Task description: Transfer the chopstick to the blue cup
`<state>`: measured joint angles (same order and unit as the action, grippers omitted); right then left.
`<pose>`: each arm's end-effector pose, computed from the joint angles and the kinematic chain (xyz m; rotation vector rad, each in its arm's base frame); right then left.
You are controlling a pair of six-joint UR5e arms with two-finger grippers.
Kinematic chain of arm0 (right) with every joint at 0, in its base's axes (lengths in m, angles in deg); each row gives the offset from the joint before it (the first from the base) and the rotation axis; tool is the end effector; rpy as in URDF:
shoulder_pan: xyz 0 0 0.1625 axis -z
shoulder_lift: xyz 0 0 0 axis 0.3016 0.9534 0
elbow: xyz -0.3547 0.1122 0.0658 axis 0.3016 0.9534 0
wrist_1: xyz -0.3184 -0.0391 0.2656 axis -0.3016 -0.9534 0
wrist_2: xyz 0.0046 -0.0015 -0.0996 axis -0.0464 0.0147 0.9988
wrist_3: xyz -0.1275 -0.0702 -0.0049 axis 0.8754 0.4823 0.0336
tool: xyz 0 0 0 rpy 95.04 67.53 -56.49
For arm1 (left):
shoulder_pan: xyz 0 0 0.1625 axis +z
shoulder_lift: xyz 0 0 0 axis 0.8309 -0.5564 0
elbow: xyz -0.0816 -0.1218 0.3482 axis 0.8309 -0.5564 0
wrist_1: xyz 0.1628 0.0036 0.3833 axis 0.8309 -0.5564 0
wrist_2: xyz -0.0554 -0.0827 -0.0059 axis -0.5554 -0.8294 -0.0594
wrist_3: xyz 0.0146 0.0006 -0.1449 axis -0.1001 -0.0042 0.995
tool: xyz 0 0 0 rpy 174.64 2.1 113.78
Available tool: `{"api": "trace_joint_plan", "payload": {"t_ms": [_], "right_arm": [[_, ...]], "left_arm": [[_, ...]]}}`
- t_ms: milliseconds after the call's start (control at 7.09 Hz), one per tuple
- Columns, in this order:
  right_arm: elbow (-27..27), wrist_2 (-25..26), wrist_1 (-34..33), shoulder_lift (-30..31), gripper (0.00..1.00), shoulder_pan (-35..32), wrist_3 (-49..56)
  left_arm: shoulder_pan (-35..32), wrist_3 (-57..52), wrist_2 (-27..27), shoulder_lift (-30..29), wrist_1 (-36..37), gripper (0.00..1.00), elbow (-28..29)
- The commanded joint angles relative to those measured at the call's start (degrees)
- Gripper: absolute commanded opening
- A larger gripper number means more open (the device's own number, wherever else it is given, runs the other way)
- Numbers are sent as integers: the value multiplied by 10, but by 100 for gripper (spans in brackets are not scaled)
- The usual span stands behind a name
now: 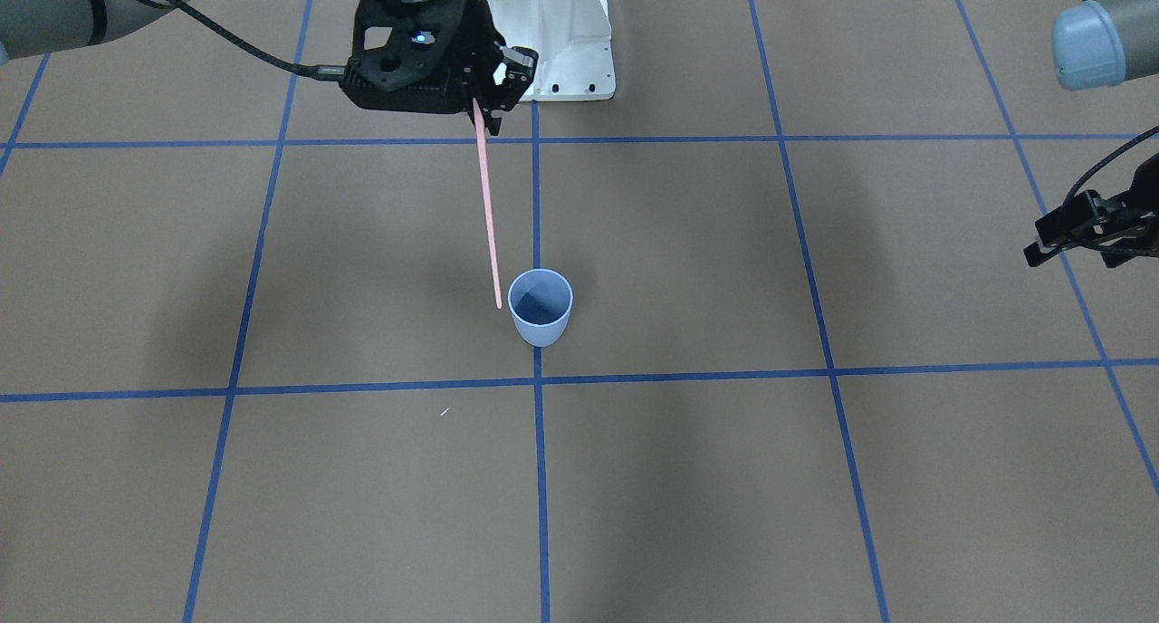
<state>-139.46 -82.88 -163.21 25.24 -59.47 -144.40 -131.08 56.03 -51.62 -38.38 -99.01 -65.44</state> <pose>-0.4034 -0.4249 0.0210 -0.1785 -0.9366 0.1866 0.1249 -0.5652 0.4046 0.0305 0.8714 -0.0038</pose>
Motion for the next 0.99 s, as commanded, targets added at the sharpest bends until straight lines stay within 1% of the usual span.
{"api": "trace_joint_plan", "payload": {"t_ms": [0, 141, 282, 423, 564, 846], "right_arm": [[16, -8, 1, -13, 0, 23, -14], [19, -7, 2, -7, 0, 26, -12], [33, -8, 21, -4, 0, 27, -13], [34, -8, 39, 8, 0, 29, -13], [43, -8, 47, 10, 0, 31, -13], [62, -4, 95, 24, 0, 46, -15]], "left_arm": [[-2, -2, 0, 0, -1, 98, 2], [-2, -2, 0, 0, -1, 98, 1], [-2, -2, 0, 0, -1, 98, 0], [-3, -2, 0, 0, -1, 98, 0], [-2, -2, 0, 1, -1, 98, 0], [-3, -2, 0, 2, -1, 98, 2]]}}
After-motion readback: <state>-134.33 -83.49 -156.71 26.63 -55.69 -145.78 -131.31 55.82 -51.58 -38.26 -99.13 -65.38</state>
